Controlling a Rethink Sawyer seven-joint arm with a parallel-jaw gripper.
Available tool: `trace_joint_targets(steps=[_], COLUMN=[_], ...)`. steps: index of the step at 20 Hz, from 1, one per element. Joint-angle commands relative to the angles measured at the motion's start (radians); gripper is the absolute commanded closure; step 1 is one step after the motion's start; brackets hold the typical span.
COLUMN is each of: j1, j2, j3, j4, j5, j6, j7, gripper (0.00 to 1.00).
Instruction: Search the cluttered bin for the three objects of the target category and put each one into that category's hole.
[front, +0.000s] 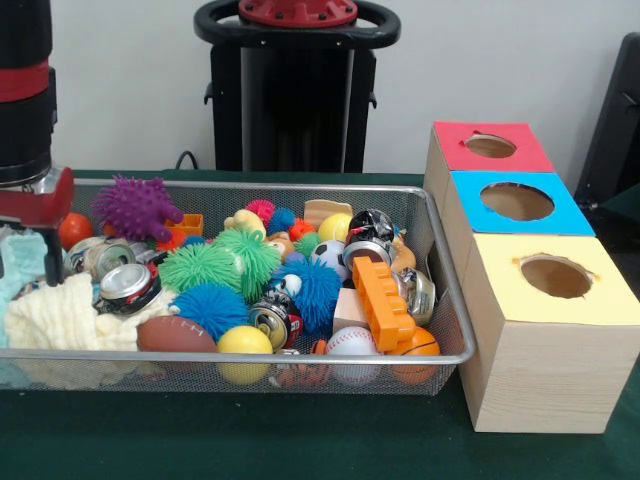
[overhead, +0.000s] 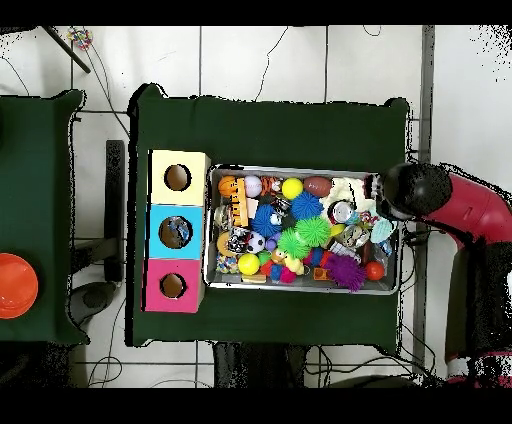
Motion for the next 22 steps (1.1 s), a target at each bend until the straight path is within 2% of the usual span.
trace_joint_targets(steps=[1, 9, 15, 22], j1=[-0.04, -0.065, -0.1, -0.112], j2=[-0.002, 0.015, 0.059, 0.063], j3=[0.076, 0.092, 0.118, 0.128], j4=[0.125, 0.173, 0.193, 0.232], j5=[-0.079, -0.12, -0.149, -0.182], j6=[0.088, 0.033, 0.026, 0.0], j7=[-0.225, -0.211, -0.236, -0.215], gripper=[0.0, 0.0, 0.0, 0.0])
